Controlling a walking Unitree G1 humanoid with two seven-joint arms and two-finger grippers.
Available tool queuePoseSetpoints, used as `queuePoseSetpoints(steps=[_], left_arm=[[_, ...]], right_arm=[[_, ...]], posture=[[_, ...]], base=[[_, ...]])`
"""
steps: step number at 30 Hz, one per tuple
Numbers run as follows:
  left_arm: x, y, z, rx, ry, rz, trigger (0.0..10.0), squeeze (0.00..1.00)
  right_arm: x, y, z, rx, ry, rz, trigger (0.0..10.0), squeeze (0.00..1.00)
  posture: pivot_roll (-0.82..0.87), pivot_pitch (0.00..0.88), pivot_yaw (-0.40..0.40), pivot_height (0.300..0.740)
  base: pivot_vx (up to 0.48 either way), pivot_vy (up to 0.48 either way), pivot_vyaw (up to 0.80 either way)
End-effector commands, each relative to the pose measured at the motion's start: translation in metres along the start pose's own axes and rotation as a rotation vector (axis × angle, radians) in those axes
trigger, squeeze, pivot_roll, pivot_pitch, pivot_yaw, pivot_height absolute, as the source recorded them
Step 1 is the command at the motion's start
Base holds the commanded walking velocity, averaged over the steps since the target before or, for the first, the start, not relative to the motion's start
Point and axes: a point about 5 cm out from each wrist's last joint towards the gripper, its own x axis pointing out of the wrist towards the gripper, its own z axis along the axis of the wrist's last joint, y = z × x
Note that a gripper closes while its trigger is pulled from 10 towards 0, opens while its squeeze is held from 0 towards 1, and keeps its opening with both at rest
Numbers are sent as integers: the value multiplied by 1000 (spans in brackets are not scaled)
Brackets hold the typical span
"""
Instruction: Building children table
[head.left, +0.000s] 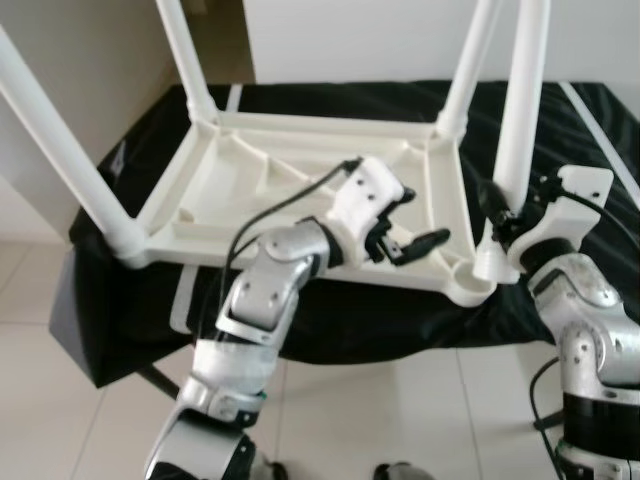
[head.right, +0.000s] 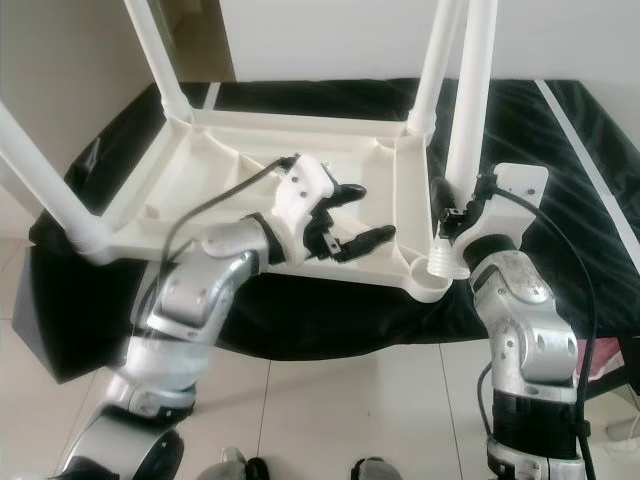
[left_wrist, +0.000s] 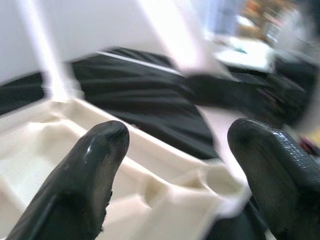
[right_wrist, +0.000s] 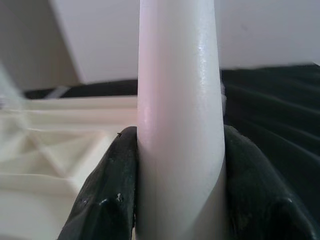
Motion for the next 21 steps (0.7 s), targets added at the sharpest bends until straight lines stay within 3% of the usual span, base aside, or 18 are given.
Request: queuePoseSetpoints(steps=[1, 6, 10, 13, 21], left_arm=[[-5, 27, -8, -122, 28, 419, 10000, 0], [-8, 39, -10, -304, -8, 438, 10000, 0], [-10, 48, -11, -343, -13, 470, 10000, 0], [-13, 52, -17, -324, 12, 468, 10000, 0], [-9, 47, -16, -236, 8, 429, 10000, 0]], right_arm=[[-2, 9, 6, 5, -52, 54, 10000, 0], [-5, 24, 5, 94, -91, 162, 10000, 0], [-8, 33, 5, 136, -119, 216, 10000, 0], [-12, 44, 3, 171, -138, 276, 10000, 0], [-16, 54, -5, 219, -142, 342, 10000, 0]], posture=[[-51, 2, -7, 740], [-45, 0, -12, 740], [-42, 0, -17, 740], [-43, 0, -21, 740], [-39, 0, -25, 740]], base=[[0, 0, 0], [0, 0, 0], [0, 0, 0], [0, 0, 0], [0, 0, 0]])
